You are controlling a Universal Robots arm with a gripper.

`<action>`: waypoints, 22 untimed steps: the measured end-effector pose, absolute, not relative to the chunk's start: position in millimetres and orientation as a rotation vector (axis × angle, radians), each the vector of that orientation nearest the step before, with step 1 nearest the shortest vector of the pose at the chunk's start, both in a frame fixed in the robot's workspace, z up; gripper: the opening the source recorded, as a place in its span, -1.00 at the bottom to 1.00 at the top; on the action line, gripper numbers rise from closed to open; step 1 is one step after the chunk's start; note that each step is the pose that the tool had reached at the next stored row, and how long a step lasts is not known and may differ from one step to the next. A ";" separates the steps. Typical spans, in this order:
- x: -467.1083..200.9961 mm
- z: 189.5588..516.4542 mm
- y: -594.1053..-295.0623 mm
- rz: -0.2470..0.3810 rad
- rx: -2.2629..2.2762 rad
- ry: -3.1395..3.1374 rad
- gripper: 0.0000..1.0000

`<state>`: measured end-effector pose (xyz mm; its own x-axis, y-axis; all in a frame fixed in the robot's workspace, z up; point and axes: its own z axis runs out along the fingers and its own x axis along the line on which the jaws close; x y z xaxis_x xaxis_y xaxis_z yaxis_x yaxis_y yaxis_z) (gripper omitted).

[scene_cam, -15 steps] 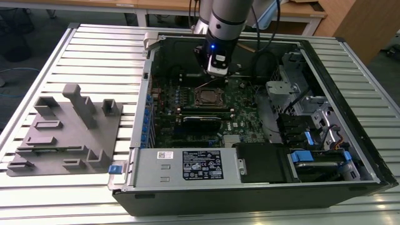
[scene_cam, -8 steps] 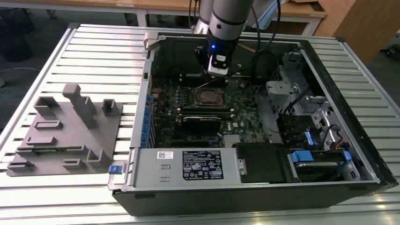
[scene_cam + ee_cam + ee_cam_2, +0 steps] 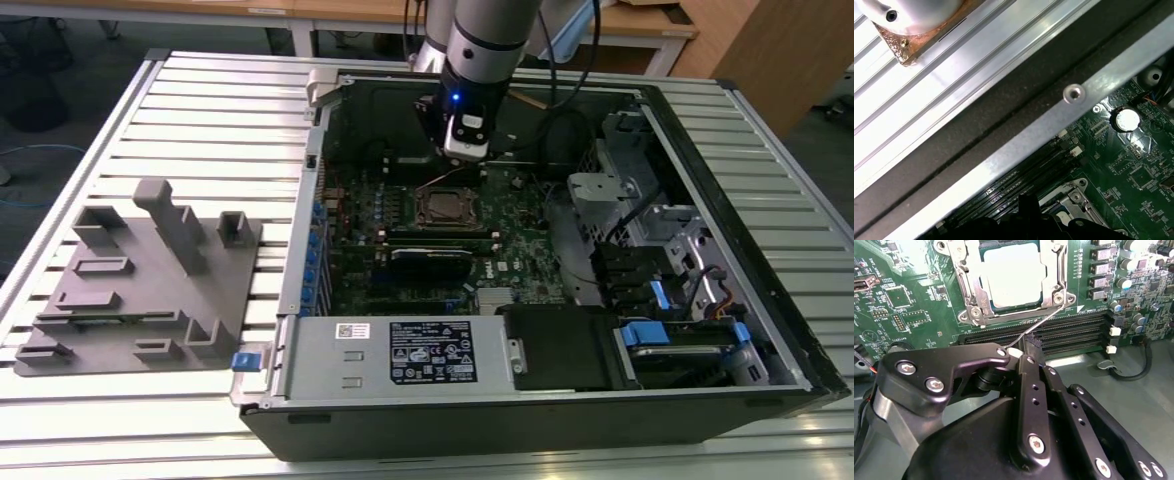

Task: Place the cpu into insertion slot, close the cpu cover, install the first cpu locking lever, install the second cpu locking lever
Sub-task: 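Install the first cpu locking lever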

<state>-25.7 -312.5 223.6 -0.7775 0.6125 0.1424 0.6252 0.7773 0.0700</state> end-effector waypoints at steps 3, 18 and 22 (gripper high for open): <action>-25.8 223.6 -312.6 -0.176 -0.994 -2.856 -0.80; -25.8 217.5 -315.8 -0.184 -0.914 -2.902 -0.80; -25.8 213.2 -316.0 -0.184 -0.893 -2.909 -0.80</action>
